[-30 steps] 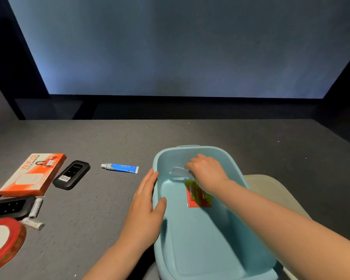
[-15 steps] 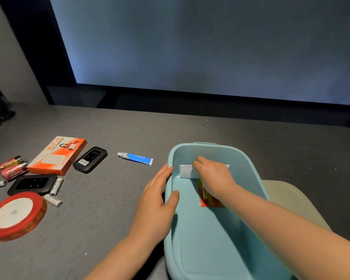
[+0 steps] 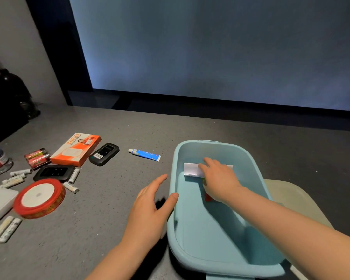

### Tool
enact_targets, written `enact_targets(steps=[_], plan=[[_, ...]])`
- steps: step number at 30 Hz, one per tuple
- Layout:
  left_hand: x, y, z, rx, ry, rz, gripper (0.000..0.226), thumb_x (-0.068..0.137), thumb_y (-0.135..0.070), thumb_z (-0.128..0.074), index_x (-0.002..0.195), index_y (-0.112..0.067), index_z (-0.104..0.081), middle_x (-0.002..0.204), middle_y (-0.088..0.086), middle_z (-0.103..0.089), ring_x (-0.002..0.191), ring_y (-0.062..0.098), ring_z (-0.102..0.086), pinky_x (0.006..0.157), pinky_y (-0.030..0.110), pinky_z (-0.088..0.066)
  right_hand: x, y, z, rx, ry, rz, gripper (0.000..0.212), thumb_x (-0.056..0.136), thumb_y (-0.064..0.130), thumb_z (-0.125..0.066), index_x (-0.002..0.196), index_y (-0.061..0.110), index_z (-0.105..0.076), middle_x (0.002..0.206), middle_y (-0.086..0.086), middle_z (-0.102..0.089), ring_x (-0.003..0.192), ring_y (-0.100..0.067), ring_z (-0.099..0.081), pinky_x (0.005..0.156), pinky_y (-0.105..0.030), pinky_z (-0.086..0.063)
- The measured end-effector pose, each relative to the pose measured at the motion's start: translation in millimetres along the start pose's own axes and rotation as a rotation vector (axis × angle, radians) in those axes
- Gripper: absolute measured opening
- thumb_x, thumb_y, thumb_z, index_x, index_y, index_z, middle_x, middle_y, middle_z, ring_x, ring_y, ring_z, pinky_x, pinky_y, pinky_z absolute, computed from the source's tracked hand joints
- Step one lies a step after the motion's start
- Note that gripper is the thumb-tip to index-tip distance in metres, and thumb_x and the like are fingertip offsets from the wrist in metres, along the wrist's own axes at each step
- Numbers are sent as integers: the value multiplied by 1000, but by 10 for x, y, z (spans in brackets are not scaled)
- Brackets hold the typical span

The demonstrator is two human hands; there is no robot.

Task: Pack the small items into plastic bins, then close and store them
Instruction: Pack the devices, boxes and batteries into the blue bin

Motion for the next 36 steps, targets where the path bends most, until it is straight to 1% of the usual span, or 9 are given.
enact_targets(steps=[4,7,12,15,17,22,28,33,36], plan=[[-111,-7,37,7,-22,0,50,83,-42,-63,130,-45,-47,127,-22,-49,116,-7,-42,84,9,-31,-18,-167,26,-84,15,-27,39,87,12,-51,126,18,-46,121,-3,-52,113,-26,-47,84,-33,-37],[-200,10,51,5,-37,-5,49,83,-41,-63,130,-43,-48,129,-20,-49,118,-5,-42,89,16,-32,-24,-218,34,-120,23,-60,25,90,14,-51,114,19,-52,111,-2,-58,105,-25,-51,76,-31,-32],[-294,74,86,0,-59,19,48,83,-45,-62,128,-48,-46,127,-23,-49,113,-10,-43,81,3,-29,-18,-134,132,-124,-27,-56,18,90,18,-53,107,17,-53,106,-2,-60,100,-24,-51,71,-29,-29],[-306,117,222,13,-98,54,47,84,-45,-62,128,-49,-46,126,-23,-49,104,-19,-41,77,4,-30,-14,48,345,70,-102,-55,32,90,21,-55,121,18,-55,118,-1,-60,110,-23,-51,82,-32,-39],[-284,192,410,11,-161,89,44,86,-43,-61,128,-46,-48,129,-20,-50,109,-11,-43,82,12,-32,-45,257,628,305,-209,-58,37,89,23,-55,126,21,-55,123,2,-61,115,-21,-51,88,-35,-43],[-364,447,992,16,-358,177,38,87,-36,-61,123,-41,-54,126,-18,-53,122,3,-43,92,25,-33,-264,975,1218,625,-420,95,30,86,26,-59,116,27,-59,112,11,-63,106,-14,-54,78,-30,-41],[-753,1128,1866,68,-516,307,36,85,-27,-63,116,-43,-54,120,-21,-51,115,-1,-44,92,25,-34,-561,2065,953,669,-183,296,29,85,36,-60,114,37,-57,111,22,-58,106,-4,-52,79,-25,-38],[-784,1496,2514,139,-549,349,40,83,-20,-65,115,-40,-55,116,-23,-53,106,-5,-47,85,16,-35,-363,2767,465,656,24,273,32,88,39,-56,120,39,-53,121,24,-54,114,-2,-49,89,-25,-43],[-681,1585,2825,337,-494,279,42,80,-13,-66,108,-43,-55,110,-27,-52,104,-6,-46,84,8,-33,-98,3085,219,656,90,240,33,88,32,-56,121,36,-55,124,19,-56,116,-6,-50,88,-25,-43]])
Point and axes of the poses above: each hand's wrist, its own x-axis towards the middle knuckle, its own z-axis out of the back of the hand, y = z × x, the point moved 7 cm from there along x, towards the middle knuckle
